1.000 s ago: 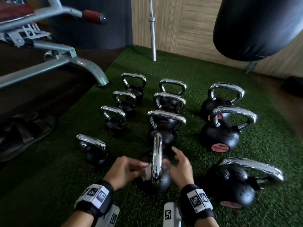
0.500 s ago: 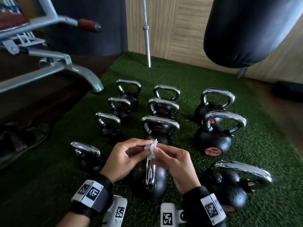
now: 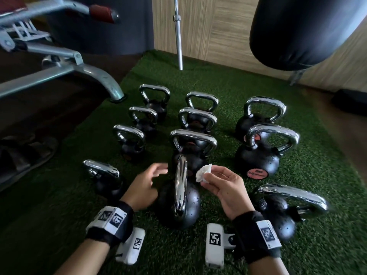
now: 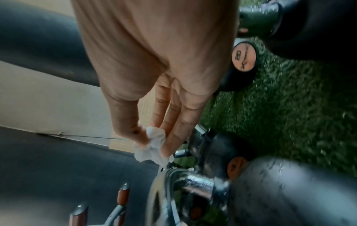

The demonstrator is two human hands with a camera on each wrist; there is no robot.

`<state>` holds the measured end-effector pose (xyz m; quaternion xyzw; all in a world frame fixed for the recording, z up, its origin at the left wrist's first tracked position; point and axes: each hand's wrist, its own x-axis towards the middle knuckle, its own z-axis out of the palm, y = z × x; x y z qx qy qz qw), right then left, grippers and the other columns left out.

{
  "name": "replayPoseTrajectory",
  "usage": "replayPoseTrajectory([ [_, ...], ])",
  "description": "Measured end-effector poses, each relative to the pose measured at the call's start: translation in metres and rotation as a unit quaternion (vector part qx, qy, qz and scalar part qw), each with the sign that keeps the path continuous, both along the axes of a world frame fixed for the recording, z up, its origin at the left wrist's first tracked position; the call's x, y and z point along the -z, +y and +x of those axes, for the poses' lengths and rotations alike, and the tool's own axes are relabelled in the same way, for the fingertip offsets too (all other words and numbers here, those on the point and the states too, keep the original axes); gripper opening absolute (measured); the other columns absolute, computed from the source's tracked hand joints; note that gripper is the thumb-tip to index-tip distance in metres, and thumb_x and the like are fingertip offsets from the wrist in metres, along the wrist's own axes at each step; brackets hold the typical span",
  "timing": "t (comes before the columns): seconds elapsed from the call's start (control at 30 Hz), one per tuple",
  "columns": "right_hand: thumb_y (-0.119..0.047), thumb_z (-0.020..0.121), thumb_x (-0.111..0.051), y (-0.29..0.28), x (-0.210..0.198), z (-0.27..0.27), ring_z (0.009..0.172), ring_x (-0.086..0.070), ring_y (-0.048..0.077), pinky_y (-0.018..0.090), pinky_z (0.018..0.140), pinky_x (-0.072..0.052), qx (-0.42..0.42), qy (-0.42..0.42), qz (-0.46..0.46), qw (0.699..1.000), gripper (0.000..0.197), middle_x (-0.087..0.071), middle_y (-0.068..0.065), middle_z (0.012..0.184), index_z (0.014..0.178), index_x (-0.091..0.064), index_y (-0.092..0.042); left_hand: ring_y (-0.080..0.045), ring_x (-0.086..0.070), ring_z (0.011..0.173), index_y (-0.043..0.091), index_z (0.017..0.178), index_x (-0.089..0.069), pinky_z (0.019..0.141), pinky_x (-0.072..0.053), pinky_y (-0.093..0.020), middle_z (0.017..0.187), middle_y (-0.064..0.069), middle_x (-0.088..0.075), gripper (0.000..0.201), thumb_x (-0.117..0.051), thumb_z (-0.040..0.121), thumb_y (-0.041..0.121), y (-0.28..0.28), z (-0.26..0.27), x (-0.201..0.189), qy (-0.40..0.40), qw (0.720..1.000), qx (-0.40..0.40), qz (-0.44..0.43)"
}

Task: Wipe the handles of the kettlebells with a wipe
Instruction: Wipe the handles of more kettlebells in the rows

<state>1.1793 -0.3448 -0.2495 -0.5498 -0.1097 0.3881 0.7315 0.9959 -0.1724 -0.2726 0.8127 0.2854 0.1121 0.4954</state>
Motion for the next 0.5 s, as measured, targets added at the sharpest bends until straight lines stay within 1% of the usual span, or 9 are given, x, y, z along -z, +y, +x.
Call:
replayPoseTrajectory([
  [0.03,0.007,0.085,-0.074,-0.003,0.004,0.004,0.085,-0.076,0.026,0.029,0.076,-0.063,0.004,-0.013,-0.008,1.000,0.021,-0.077,0.024,0.100,0.105,-0.070,0.005,-0.012,-0.030,0.151,0.034,0.147,-0.033,0.121,-0.025,-0.027,0.158,0.006,-0.041,0.085,-0.063,0.074,0.003,-0.001,-0.003,0.019,0.072,0.995,0.056,0.028],
  [0.07,0.006,0.085,-0.074,-0.006,0.008,0.006,0.086,-0.075,0.026,0.029,0.077,-0.063,0.007,-0.024,-0.017,1.000,0.022,-0.077,0.024,0.101,0.106,-0.070,0.005,-0.014,-0.013,0.156,0.026,0.156,-0.018,0.124,-0.013,-0.024,0.167,0.002,-0.018,0.099,-0.074,0.075,0.017,-0.005,-0.004,0.039,0.134,0.983,0.111,0.055],
  [0.1,0.006,0.085,-0.075,-0.007,0.010,0.008,0.087,-0.075,0.027,0.029,0.078,-0.062,0.009,-0.036,-0.026,0.999,0.023,-0.077,0.025,0.101,0.107,-0.071,0.004,-0.015,0.004,0.156,0.019,0.161,-0.002,0.125,-0.003,-0.026,0.168,0.003,0.003,0.123,-0.084,0.071,0.035,-0.013,-0.003,0.059,0.168,0.972,0.146,0.073],
  [0.13,0.006,0.084,-0.076,-0.008,0.014,0.008,0.088,-0.075,0.027,0.030,0.079,-0.062,0.011,-0.047,-0.036,0.998,0.023,-0.077,0.025,0.102,0.107,-0.072,0.003,-0.017,0.017,0.154,0.017,0.161,0.011,0.127,0.003,-0.031,0.166,0.005,0.017,0.144,-0.087,0.062,0.053,-0.023,0.001,0.076,0.172,0.970,0.151,0.084],
  [0.17,0.007,0.083,-0.077,-0.009,0.016,0.008,0.088,-0.074,0.028,0.031,0.079,-0.063,0.012,-0.058,-0.045,0.997,0.024,-0.077,0.025,0.101,0.107,-0.072,0.002,-0.017,0.025,0.152,0.017,0.160,0.017,0.127,0.007,-0.034,0.164,0.007,0.023,0.156,-0.086,0.054,0.067,-0.036,0.006,0.087,0.157,0.976,0.122,0.090],
  [0.23,0.006,0.082,-0.079,-0.009,0.020,0.007,0.089,-0.074,0.027,0.031,0.080,-0.063,0.008,-0.086,-0.062,0.994,0.024,-0.078,0.023,0.099,0.104,-0.075,-0.002,-0.012,0.026,0.149,0.015,0.160,0.012,0.124,0.012,-0.031,0.163,0.009,0.016,0.153,-0.080,0.054,0.076,-0.059,0.017,0.097,0.110,0.988,0.019,0.110],
  [0.3,0.004,0.080,-0.082,-0.011,0.023,0.007,0.089,-0.075,0.025,0.031,0.081,-0.063,0.001,-0.115,-0.082,0.990,0.026,-0.079,0.016,0.096,0.101,-0.078,-0.010,-0.016,0.011,0.154,0.010,0.161,-0.001,0.126,0.008,-0.033,0.167,0.000,0.001,0.135,-0.070,0.066,0.079,-0.069,0.024,0.102,0.063,0.981,-0.043,0.176],
  [0.4,-0.002,0.076,-0.086,-0.012,0.030,0.010,0.093,-0.076,0.024,0.034,0.086,-0.062,-0.003,-0.142,-0.110,0.984,0.033,-0.080,0.010,0.096,0.104,-0.078,-0.018,-0.028,-0.018,0.154,0.003,0.158,-0.018,0.129,-0.006,-0.042,0.165,-0.012,-0.021,0.117,-0.064,0.076,0.073,-0.067,0.026,0.114,0.029,0.964,-0.050,0.258],
  [0.5,-0.005,0.076,-0.088,-0.010,0.039,0.014,0.096,-0.077,0.023,0.033,0.088,-0.062,-0.001,-0.177,-0.141,0.974,0.037,-0.080,0.006,0.097,0.110,-0.079,-0.017,-0.023,-0.020,0.151,0.008,0.154,-0.020,0.128,-0.007,-0.041,0.159,-0.013,-0.031,0.111,-0.070,0.071,0.063,-0.066,0.026,0.110,-0.010,0.969,-0.036,0.245],
])
